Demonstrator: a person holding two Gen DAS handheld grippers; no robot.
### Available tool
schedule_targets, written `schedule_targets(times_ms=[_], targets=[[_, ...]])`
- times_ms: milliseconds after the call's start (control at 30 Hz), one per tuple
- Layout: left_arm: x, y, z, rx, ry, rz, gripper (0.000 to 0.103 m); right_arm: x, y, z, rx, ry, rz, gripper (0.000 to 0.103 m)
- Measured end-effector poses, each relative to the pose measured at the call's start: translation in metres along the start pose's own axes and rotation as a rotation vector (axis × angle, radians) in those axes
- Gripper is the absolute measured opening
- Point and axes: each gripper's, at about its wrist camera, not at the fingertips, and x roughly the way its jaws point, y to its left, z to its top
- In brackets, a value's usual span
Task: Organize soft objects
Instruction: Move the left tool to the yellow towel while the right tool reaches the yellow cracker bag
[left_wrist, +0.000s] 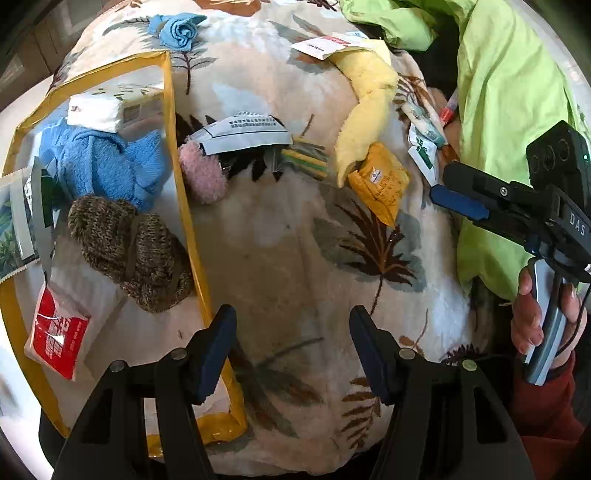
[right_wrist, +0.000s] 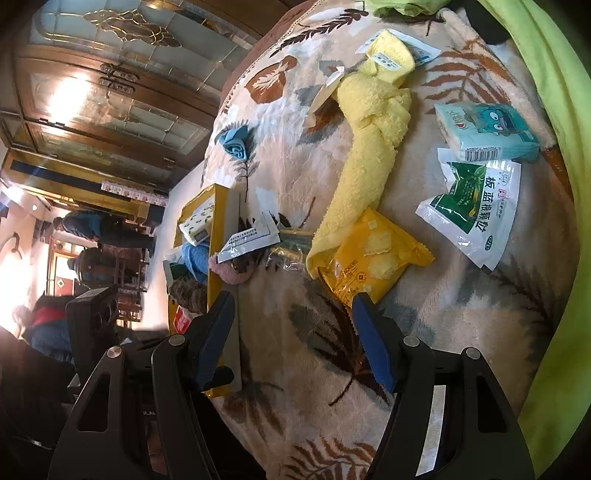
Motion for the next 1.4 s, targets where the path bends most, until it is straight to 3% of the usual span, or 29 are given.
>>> schedule_targets(times_ms=[67,133,267,533,700,800,900,1000,1100,1267,1400], targets=[[-0.002,-0.002,0.0,-0.01,-0.01,-0.03,0.068,0.001,0.0,0.0,0.0,0.002,-0.001,0.067],[0.0,-0.003,0.002,-0.029,-0.016,-0.058,0.077,0.002,0.0,0.0,0.002,0.003,-0.002,0.067],[0.005,-0.003,0.002,-0.07,0.016,-0.078,0.078,0.002,0.0,-0.001,-0.001,0.008,-0.002,0.067],[0.018,-0.033,-0.006,0.011,0.056,-0.032,0.078,-0.002,0.003,0.0,-0.019,-0.002,-0.012,0.067],[0.028,-0.032,-0.008,-0.034,-0.005,-0.003,0.078,-0.01,0.013,-0.004,-0.079,-0.031,-0.103,0.067],[0.045,-0.029,-0.008,-0.097,0.006,-0.066,0.078,-0.011,0.014,-0.003,-0.095,-0.043,-0.152,0.067],[0.05,-0.036,-0.008,-0.084,-0.032,-0.006,0.078,-0.006,0.002,-0.001,-0.037,-0.022,-0.147,0.067],[0.046,-0.041,-0.003,-0.073,-0.056,-0.032,0.078,-0.001,-0.014,0.001,0.04,-0.019,-0.166,0.067],[0.033,-0.041,0.006,-0.069,-0.089,-0.007,0.078,0.002,-0.029,0.002,0.13,-0.035,-0.153,0.067],[0.006,-0.033,0.036,-0.101,-0.158,-0.025,0.078,0.02,-0.042,0.005,0.215,-0.029,-0.197,0.067],[-0.002,-0.029,0.065,-0.113,-0.188,0.02,0.078,0.029,-0.041,0.007,0.226,-0.037,-0.211,0.067]])
